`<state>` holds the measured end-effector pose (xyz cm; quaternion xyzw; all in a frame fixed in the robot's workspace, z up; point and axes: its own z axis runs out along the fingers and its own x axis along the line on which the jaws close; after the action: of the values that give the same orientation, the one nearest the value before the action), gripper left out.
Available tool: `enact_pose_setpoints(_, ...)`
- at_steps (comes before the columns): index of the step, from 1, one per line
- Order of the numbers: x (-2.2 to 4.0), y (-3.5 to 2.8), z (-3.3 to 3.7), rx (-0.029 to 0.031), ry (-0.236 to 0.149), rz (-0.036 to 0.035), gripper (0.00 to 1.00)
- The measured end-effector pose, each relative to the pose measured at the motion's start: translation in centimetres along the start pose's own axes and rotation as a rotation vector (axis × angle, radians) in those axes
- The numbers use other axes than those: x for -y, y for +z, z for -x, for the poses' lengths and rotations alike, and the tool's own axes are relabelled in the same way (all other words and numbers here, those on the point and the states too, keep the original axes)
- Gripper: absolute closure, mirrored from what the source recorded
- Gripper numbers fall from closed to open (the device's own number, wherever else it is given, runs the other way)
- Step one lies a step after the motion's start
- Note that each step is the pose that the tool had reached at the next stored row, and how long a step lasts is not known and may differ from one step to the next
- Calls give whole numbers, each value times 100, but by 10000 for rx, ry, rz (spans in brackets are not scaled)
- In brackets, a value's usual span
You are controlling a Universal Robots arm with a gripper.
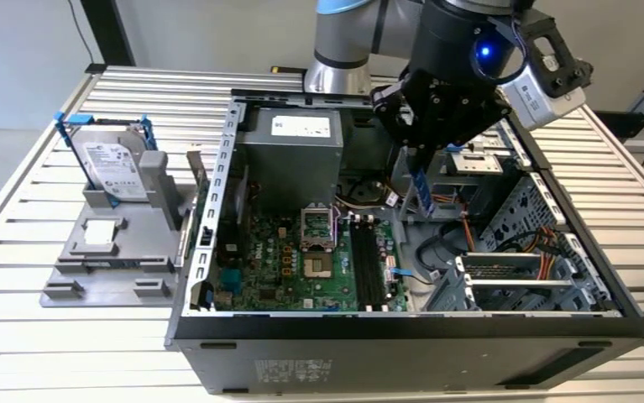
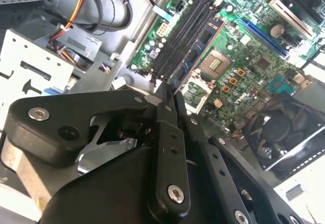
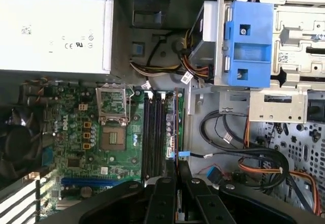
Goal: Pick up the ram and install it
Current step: 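Insert the ram into the slot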
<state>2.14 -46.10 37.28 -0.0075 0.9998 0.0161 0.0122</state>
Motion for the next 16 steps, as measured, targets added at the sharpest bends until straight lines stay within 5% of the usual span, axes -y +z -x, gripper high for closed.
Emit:
enact_pose_setpoints(8, 4, 115, 13, 10, 274, 81, 100)
enact_pose_setpoints(16, 4, 116, 13, 10, 274, 83, 100)
